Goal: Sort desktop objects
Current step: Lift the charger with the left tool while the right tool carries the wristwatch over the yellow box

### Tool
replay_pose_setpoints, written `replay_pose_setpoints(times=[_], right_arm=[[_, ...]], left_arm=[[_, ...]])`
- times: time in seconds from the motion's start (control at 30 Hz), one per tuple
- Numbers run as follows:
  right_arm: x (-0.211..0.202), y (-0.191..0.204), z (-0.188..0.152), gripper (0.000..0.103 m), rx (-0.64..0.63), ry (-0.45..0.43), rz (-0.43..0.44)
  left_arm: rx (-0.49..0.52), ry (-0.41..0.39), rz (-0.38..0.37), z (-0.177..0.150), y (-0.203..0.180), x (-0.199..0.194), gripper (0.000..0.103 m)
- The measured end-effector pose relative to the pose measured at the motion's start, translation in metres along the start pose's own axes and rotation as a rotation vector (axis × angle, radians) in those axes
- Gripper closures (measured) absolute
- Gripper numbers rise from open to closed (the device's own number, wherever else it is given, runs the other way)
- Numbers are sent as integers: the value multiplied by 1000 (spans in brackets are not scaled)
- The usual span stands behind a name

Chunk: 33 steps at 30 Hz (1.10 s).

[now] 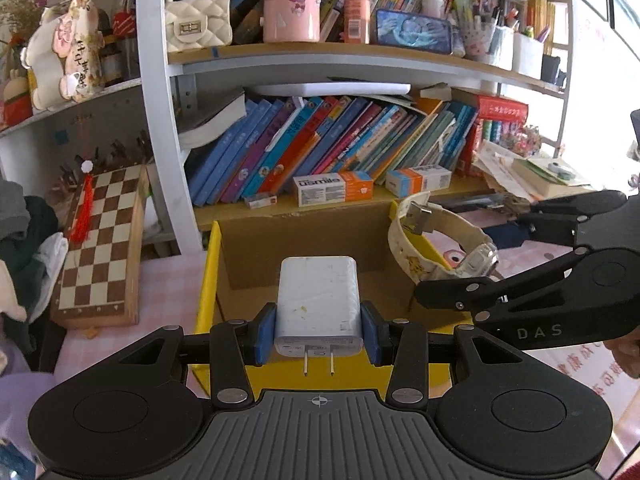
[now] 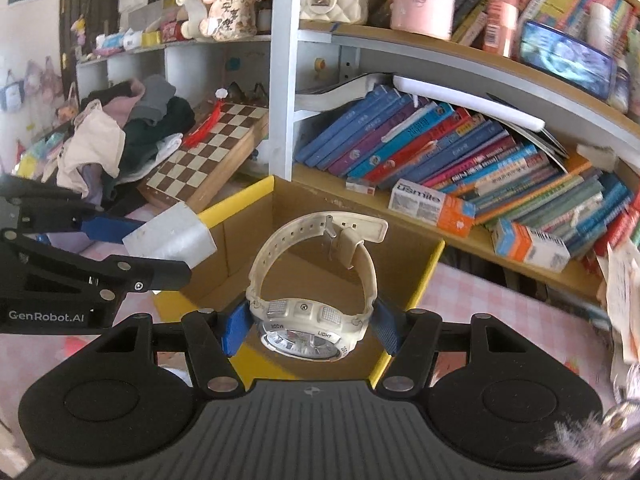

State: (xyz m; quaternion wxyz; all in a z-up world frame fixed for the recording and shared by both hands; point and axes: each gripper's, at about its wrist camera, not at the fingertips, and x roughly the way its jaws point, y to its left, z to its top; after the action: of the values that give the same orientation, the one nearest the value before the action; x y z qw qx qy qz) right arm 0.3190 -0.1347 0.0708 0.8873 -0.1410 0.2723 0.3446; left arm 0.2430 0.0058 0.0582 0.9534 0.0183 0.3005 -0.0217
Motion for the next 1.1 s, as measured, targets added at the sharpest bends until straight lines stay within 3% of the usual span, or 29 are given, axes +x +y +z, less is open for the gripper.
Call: replay_pose_setpoints(times=[0.33, 0.73, 1.1], right_arm=[[57, -11, 12, 42, -125, 79, 55], [125, -20, 21, 42, -266, 244, 146], [167, -22, 19, 42, -351, 364, 181]], left_arm=[[26, 69, 34, 14, 13, 50, 61], [97, 199, 32, 19, 16, 114, 61], [126, 282, 32, 19, 18, 145, 61]])
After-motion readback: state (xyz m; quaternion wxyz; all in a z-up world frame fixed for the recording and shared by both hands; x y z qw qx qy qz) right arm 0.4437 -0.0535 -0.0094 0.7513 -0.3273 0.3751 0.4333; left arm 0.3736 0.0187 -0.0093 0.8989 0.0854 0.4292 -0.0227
